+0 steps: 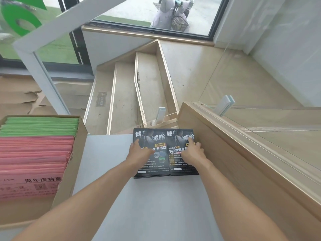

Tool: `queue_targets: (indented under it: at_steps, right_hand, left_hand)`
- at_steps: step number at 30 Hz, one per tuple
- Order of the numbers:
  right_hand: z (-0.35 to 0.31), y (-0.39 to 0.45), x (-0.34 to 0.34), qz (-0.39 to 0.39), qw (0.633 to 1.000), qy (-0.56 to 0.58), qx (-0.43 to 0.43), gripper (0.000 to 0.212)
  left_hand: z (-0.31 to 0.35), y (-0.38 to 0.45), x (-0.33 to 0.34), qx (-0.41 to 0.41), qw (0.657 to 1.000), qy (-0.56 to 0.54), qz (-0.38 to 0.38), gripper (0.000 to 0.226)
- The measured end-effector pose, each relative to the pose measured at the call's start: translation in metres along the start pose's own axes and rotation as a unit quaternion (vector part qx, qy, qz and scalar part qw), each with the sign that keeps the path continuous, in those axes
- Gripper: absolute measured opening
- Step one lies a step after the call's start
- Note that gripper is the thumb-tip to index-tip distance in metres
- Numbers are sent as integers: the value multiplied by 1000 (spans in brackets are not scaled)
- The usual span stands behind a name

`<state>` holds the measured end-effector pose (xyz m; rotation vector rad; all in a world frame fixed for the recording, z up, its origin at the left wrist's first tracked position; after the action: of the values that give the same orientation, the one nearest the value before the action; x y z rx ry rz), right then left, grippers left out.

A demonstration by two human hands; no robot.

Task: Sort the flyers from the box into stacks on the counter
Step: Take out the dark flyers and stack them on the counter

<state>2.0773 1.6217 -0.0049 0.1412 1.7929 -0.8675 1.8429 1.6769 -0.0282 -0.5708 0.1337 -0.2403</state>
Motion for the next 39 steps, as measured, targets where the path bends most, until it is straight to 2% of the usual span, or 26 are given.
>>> queue_targets:
  at_steps: [8, 15, 19, 24, 29, 35, 39]
  right_hand:
    - [4, 0, -1, 0, 1000, 15, -5, 76]
    - [5, -5, -4, 1, 999, 45, -5, 74]
    - [-5, -15, -15, 52, 998, 42, -19, 70]
    - [-68, -51, -18, 124, 979, 70, -148, 55]
    - [-145, -110, 8, 121, 942, 73, -305, 42]
    - [-237, -194, 66, 104, 872, 33, -477, 40]
    - [-288, -236, 88, 113, 826, -34, -551, 44]
  left_hand:
    - [-2, 5, 3, 4, 1000, 10, -21, 65]
    - [7, -10, -13, 28, 999, -36, -9, 73]
    - [2, -30, -35, 48, 997, -58, 19, 74]
    - [-15, -82, -64, 110, 989, -82, 56, 67]
    - [-36, -148, -99, 192, 961, -160, 120, 55]
    - [-62, -217, -178, 256, 912, -172, 271, 51]
    - [-81, -254, -215, 246, 882, -121, 384, 42]
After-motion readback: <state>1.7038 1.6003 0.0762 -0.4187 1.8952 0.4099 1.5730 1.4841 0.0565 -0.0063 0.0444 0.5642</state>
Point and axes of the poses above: each hand's wrist, its own y-axis towards the middle knuckle, its own x-axis out of the palm, z = x × y, the point moved 7 cm from there along y, towards the middle knuckle, and after that the axes turned 12 degrees about -y, right-handed, at the moved point
